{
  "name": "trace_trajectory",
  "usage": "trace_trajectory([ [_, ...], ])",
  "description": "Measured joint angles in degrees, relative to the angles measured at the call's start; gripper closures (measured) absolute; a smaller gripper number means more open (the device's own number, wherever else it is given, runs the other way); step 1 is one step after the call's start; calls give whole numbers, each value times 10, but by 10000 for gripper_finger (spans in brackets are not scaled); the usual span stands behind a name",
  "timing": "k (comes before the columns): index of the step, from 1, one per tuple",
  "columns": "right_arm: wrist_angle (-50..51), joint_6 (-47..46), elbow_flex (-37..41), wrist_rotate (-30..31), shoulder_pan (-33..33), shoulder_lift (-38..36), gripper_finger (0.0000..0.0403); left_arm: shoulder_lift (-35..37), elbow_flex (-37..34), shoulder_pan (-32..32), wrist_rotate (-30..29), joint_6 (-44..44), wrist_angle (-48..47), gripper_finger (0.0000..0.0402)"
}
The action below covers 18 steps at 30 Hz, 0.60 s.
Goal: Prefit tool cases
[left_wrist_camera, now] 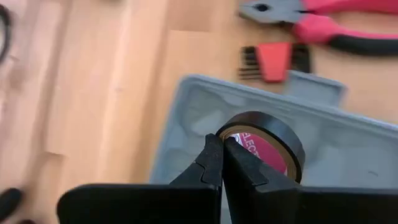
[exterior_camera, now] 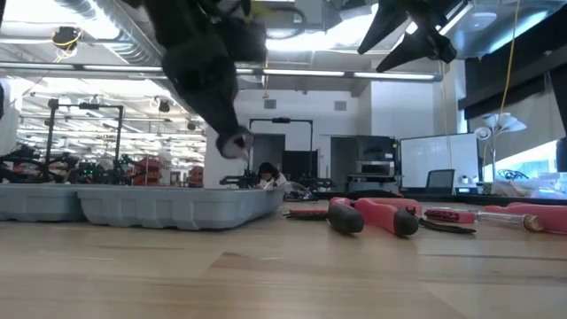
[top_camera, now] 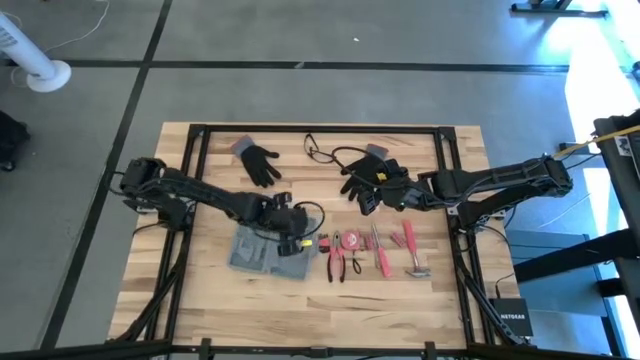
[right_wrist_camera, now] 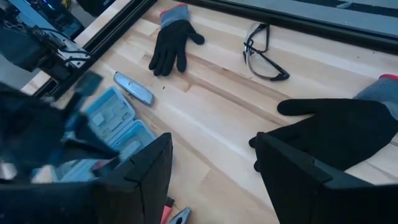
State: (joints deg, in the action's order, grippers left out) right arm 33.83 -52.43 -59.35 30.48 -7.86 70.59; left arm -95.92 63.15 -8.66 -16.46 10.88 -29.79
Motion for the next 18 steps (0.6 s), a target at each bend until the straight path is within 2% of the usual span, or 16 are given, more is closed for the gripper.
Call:
trace_trajectory([
  [5, 0, -15, 0, 2, 0, 0, 182, -29, 19, 39, 10, -102, 5, 401],
  [8, -3, -16, 0, 7, 0, 0, 182, -42, 21, 51, 38, -159, 20, 401],
  [18, -9, -17, 0, 36, 0, 0, 182, -89, 22, 49, 43, -285, 56, 400],
])
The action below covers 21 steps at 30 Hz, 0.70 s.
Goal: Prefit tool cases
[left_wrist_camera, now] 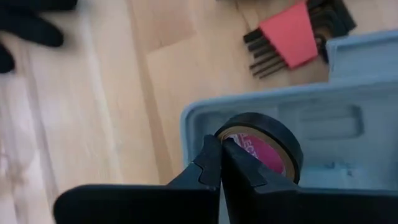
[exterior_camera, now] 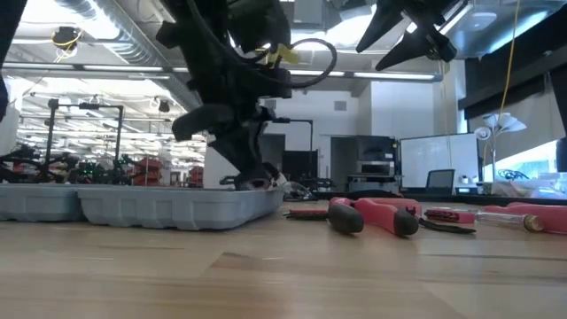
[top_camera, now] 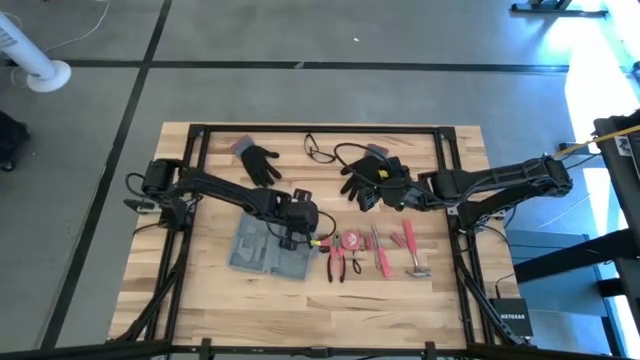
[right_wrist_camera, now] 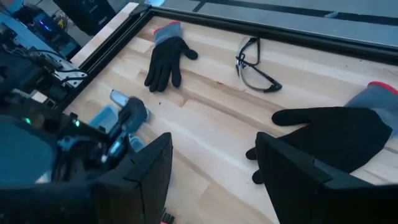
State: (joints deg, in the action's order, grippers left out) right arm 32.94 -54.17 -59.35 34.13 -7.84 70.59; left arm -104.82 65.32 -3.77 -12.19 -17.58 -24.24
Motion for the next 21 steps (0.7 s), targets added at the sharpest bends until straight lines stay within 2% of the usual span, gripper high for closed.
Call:
trace_trajectory([
  [5, 0, 0, 0, 0, 0, 0, 182, 0, 1, 2, 0, -26, 40, 379],
  [10, 0, 0, 0, 8, 0, 0, 182, 0, 0, 6, -3, -56, 37, 342],
  [16, 0, 0, 0, 9, 0, 0, 182, 0, 0, 8, -51, -73, 36, 305],
  [21, 0, 0, 0, 9, 0, 0, 182, 4, 8, -1, -51, -74, 0, 302],
])
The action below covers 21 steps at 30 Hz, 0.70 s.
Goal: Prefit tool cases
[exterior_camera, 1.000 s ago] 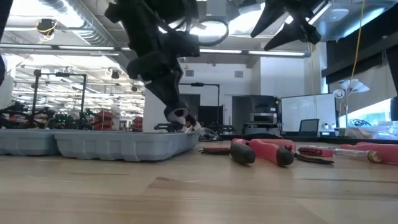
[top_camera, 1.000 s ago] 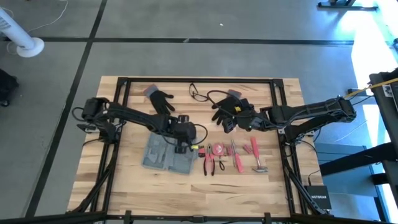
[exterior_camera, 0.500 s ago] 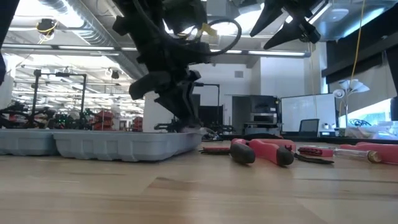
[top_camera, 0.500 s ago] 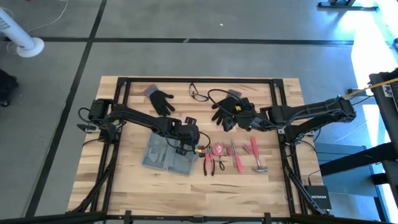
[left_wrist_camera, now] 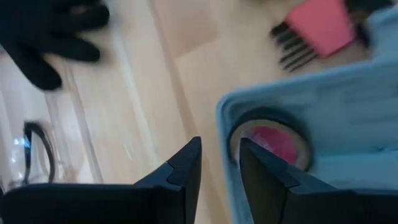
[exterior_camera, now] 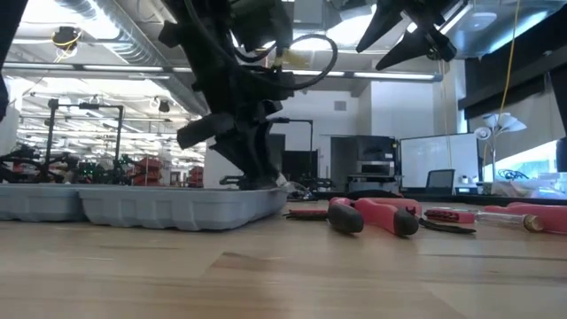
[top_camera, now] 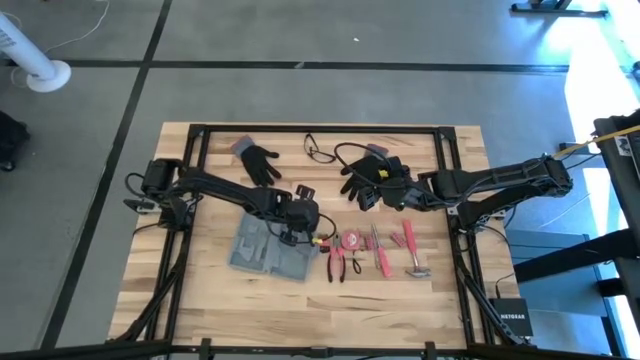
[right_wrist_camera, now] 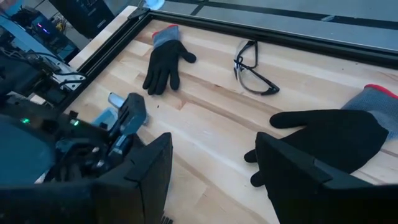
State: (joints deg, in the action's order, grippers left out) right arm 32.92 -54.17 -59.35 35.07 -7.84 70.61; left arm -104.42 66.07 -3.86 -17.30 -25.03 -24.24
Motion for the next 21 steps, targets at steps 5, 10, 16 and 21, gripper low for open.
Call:
trace_trajectory([
  [5, 1, 0, 0, 1, 0, 0, 182, 3, 14, -11, 2, 3, 6, 311],
  [10, 0, 0, 0, -4, 0, 0, 184, 3, 22, -12, -23, -7, -7, 314],
  [16, -38, -10, 3, -66, -1, 41, 303, 33, 24, -4, -3, 89, -84, 383],
  [21, -250, -11, 52, -163, -1, 124, 389, 113, -93, 10, 36, 247, -74, 400],
])
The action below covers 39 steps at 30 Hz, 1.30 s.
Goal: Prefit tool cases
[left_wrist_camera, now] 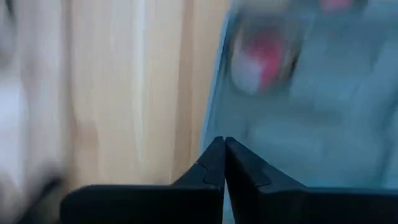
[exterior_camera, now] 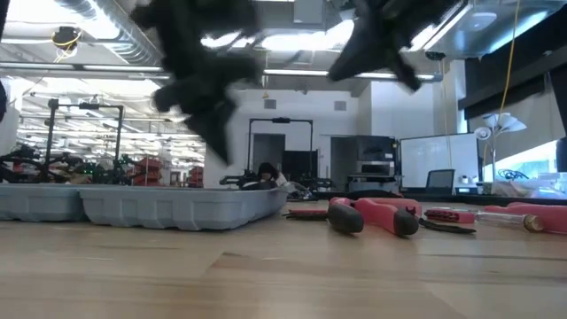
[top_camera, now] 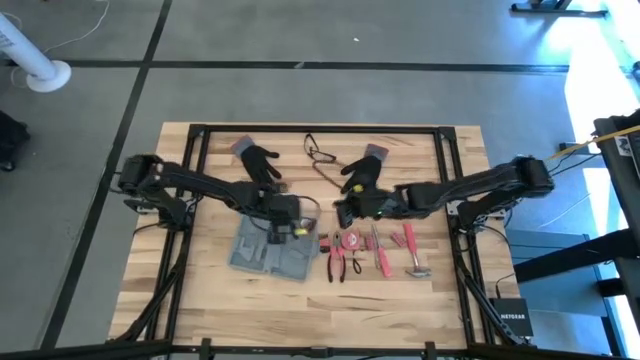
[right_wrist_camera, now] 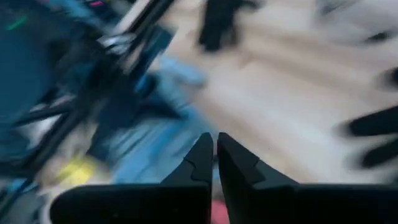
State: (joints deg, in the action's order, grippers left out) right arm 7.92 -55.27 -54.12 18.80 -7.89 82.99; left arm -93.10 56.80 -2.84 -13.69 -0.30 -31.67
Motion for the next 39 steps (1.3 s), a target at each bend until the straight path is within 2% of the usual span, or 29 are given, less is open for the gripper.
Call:
trace_trajectory([
  [2, -83, -13, 17, -44, 0, 47, 398, 50, -69, -1, 0, 62, 7, 401],
  [5, -138, -49, 22, -81, 0, 117, 401, 133, -151, -17, 2, 164, 24, 401],
  [10, -278, -80, 22, -128, 0, 206, 402, 208, -214, -57, -8, 257, 26, 402],
  [14, -302, -96, 22, -102, 2, 231, 403, 202, -227, -78, -10, 309, 36, 401],
  [19, -258, -126, 22, -83, 9, 234, 403, 180, -234, -107, -14, 342, 81, 401],
  [27, -251, -132, 4, -88, 13, 253, 403, 146, -235, -122, -26, 386, 120, 401],
  [39, -216, -151, -10, -85, 20, 274, 403, 139, -235, -121, -31, 426, 148, 401],
])
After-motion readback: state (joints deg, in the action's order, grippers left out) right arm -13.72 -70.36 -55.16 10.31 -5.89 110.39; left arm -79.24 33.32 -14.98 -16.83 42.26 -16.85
